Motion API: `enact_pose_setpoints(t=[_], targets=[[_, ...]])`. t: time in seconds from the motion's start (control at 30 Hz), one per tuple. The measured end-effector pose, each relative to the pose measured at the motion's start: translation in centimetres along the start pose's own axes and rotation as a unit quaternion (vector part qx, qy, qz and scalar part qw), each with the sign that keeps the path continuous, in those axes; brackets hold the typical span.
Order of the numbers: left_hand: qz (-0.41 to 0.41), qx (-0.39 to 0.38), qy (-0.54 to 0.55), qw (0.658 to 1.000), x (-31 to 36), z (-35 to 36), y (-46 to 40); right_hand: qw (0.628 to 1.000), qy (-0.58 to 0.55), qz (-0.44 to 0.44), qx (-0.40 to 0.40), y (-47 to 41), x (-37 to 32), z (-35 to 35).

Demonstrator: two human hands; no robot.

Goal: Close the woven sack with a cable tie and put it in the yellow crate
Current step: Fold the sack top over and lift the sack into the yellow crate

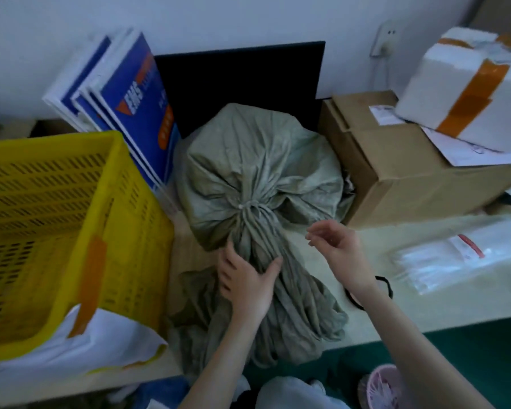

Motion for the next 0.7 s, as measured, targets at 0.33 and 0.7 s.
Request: enact_pose_setpoints(t=[0.33,0.7], targets=[[-0.114,-0.152,0.09,0.978,-0.5,4.9,-2.6,0.998,-0.002,-0.007,0.063,-0.6,-0.1,0.0],[-0.018,-0.143,0.043,0.989,-3.3,2.8,-4.5,0.998,0.053,-0.004,0.034,-1.4,1.2,-1.5]])
Point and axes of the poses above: each hand's wrist, its own y-axis away from the middle knuckle, its own z-axis out of the palm, x = y × z, the point moved 2 cm from there along -y, towards the middle knuckle, and after that the axes turned 13 degrees about -x, right-handed, at the moved point
